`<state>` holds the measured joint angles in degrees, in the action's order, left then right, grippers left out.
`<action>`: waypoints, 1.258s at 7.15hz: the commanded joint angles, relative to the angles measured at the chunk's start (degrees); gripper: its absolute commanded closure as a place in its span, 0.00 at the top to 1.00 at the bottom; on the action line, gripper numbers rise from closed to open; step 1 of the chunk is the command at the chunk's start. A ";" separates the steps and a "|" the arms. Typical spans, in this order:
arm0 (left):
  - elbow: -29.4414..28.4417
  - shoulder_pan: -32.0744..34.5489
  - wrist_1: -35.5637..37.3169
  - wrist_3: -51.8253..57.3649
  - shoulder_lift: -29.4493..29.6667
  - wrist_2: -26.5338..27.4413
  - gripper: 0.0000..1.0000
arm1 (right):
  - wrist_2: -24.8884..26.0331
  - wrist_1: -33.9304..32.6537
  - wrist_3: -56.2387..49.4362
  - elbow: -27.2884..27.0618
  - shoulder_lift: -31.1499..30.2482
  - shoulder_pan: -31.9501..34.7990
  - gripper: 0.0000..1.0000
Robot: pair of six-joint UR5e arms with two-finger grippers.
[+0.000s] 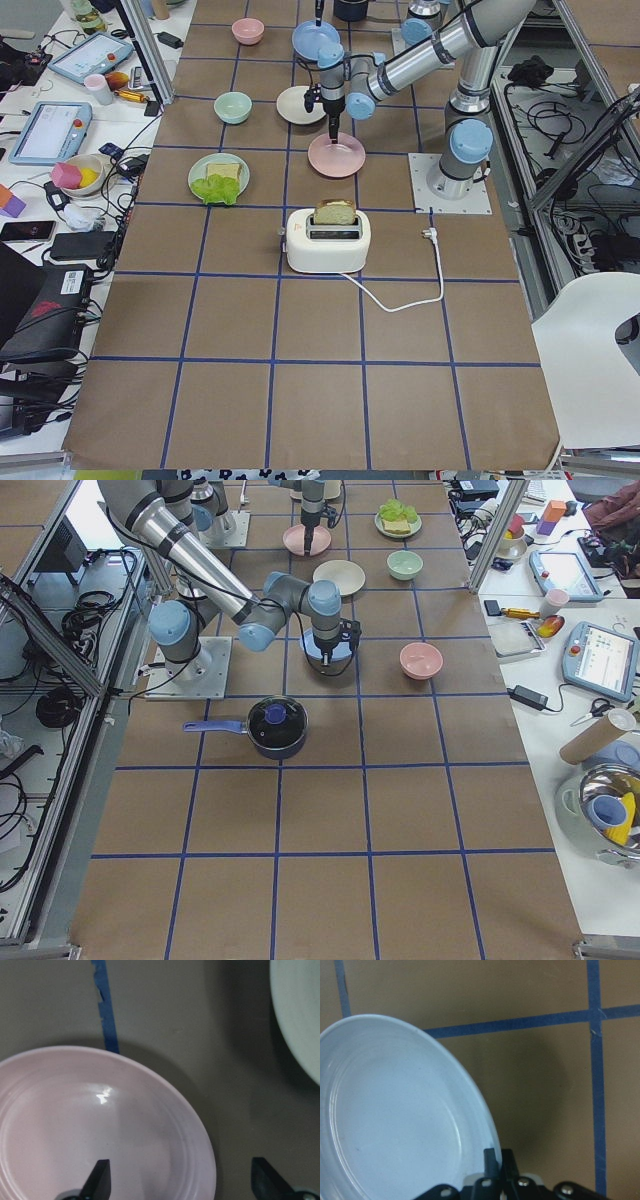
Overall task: Stack three plates with pink and blue
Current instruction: 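Grip the pink plate rim with the left gripper and carry it onto the cream plate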
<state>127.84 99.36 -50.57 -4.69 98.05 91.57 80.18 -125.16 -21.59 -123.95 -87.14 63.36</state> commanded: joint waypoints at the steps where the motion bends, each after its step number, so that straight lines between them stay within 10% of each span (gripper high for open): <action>1: 0.75 4.24 0.30 -0.59 0.11 0.37 0.34 | 0.07 5.18 -0.03 4.75 0.39 0.10 0.00; 3: 0.92 4.17 0.30 -0.32 0.29 2.81 0.00 | -0.20 5.10 -0.03 4.85 0.65 0.27 0.00; 7: -1.87 4.35 0.65 -0.49 -1.72 4.23 0.00 | -0.37 7.19 0.06 6.77 0.65 0.36 0.00; 9: -12.38 5.84 -6.24 -4.68 0.72 5.82 0.00 | -0.37 11.68 0.06 10.99 1.00 0.80 0.00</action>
<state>121.60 104.44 -52.23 -6.62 97.62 96.97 79.81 -115.92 -21.53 -115.27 -86.40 63.86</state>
